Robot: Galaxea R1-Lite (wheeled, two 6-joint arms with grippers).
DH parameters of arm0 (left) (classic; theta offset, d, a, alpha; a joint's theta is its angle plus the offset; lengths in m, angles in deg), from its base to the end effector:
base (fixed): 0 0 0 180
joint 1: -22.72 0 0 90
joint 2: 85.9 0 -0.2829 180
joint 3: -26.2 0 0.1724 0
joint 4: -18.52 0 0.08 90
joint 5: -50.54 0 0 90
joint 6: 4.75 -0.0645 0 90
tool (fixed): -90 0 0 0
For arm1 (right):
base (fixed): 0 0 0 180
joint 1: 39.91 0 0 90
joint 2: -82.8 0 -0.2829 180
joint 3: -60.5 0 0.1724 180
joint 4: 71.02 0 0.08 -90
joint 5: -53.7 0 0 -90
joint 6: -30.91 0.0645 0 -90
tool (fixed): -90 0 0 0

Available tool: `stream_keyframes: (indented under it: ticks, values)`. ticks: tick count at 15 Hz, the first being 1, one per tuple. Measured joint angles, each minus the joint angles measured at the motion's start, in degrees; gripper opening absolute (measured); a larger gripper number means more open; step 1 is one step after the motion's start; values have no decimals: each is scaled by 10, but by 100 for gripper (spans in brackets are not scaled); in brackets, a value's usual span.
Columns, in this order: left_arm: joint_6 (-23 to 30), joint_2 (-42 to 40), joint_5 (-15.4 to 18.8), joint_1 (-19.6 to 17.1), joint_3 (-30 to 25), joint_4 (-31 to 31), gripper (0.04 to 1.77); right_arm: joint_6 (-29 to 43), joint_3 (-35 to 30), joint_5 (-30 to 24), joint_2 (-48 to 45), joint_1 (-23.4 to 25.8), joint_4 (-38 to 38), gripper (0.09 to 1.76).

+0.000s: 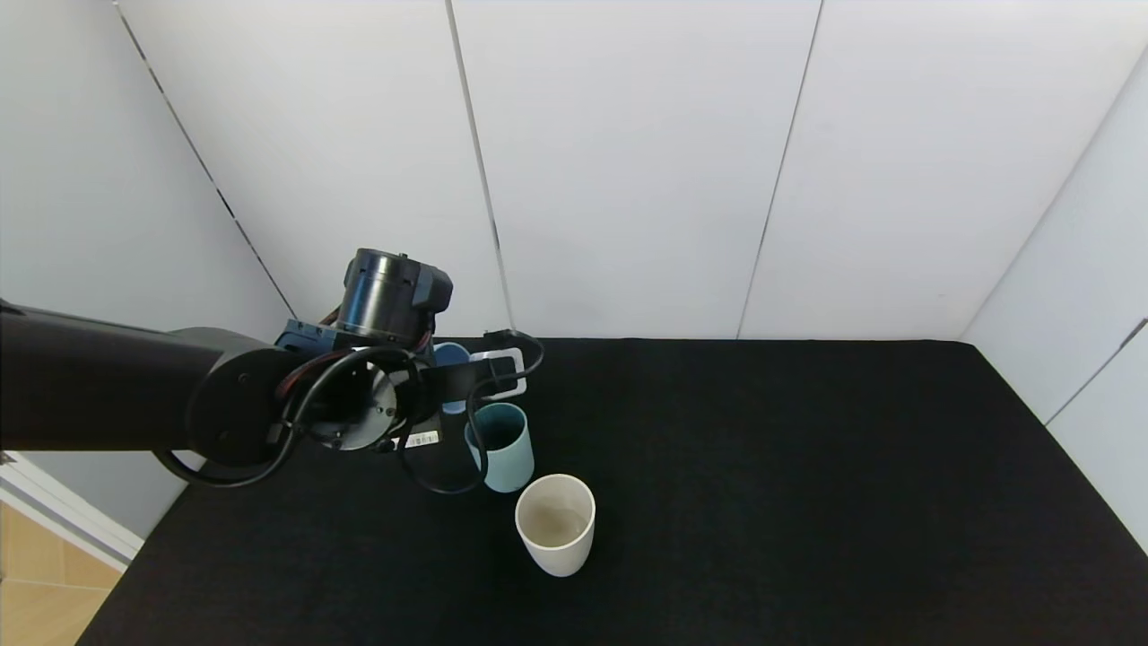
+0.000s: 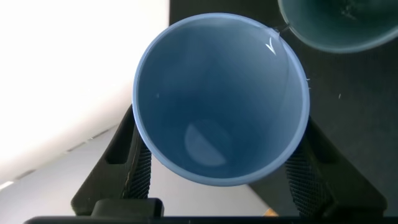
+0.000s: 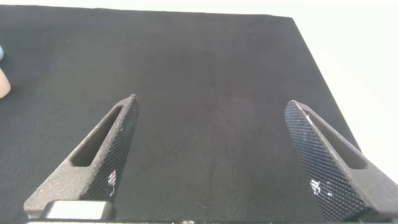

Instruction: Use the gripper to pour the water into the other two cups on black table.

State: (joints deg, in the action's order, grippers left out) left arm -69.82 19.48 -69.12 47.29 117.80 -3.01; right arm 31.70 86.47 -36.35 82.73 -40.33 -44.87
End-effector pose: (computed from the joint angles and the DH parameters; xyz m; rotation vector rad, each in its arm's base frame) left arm 0.3348 -0.1180 0.1531 1.3849 0.5516 -0.2413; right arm 0.0165 0.0002 0.0751 0.0138 0.0020 0.0082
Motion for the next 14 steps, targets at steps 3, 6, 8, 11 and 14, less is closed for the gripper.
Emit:
stream_keyframes:
  ticks: [3,6,8,11,14]
  values:
    - [45,-9,17,6,-3,-1,122,0,0,0,0,0,0,171]
    - [48,-25,36,10,-14,-2,122,0,0,0,0,0,0,171]
    - [49,-37,38,20,-26,-3,122,0,0,0,0,0,0,171]
    - [48,-55,38,45,-44,-5,122,0,0,0,0,0,0,171]
    - [45,-68,31,79,-60,-5,122,0,0,0,0,0,0,171]
